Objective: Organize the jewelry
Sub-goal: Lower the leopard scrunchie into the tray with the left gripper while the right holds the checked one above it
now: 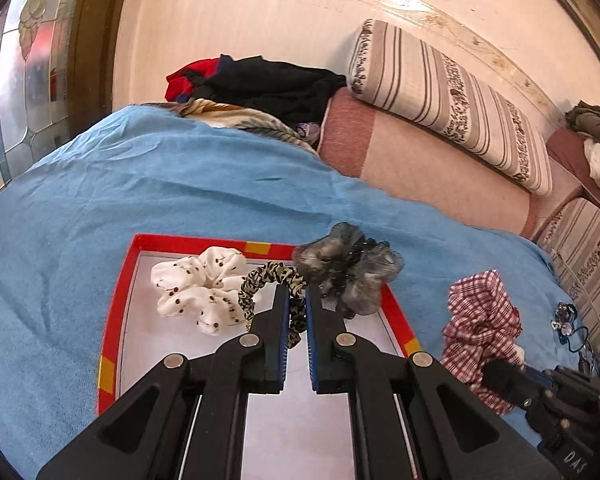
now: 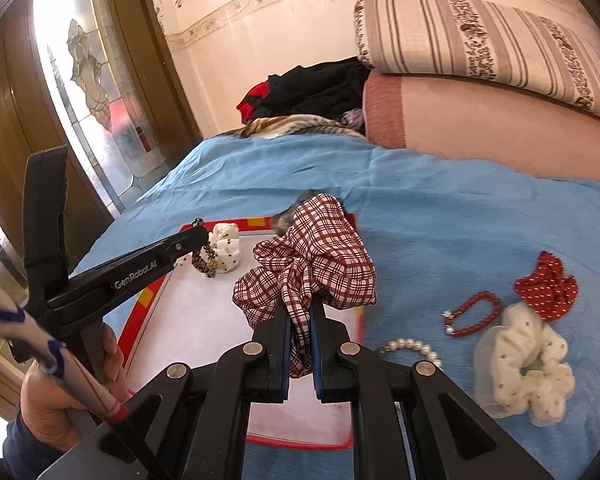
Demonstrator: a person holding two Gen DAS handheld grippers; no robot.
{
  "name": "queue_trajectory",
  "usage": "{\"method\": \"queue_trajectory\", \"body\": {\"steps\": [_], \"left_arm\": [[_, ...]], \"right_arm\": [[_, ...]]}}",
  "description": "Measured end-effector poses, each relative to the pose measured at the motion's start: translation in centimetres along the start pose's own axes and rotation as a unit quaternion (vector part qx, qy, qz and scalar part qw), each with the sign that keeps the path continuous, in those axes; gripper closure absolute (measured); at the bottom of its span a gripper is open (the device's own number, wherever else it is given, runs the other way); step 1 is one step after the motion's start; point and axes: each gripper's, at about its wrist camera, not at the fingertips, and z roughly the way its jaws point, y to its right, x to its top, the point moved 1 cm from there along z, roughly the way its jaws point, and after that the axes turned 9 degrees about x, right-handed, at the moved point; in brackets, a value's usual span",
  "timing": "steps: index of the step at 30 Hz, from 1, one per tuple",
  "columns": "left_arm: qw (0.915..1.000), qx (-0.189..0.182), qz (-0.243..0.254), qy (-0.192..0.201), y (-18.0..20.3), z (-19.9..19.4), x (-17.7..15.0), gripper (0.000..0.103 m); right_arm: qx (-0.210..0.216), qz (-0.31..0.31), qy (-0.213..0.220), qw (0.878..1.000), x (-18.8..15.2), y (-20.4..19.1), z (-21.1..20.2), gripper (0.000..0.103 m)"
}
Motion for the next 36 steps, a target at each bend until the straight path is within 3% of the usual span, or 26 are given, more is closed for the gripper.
{"method": "queue_trajectory", "body": {"steps": [36], "left_arm": [[0.998,0.054,-0.008,-0.031,-1.0,2.4,-0.3,0.096]], "right_arm": [[0.015,0.015,-0.067,0.998,0.3,0.3,7.5,0.093]]}}
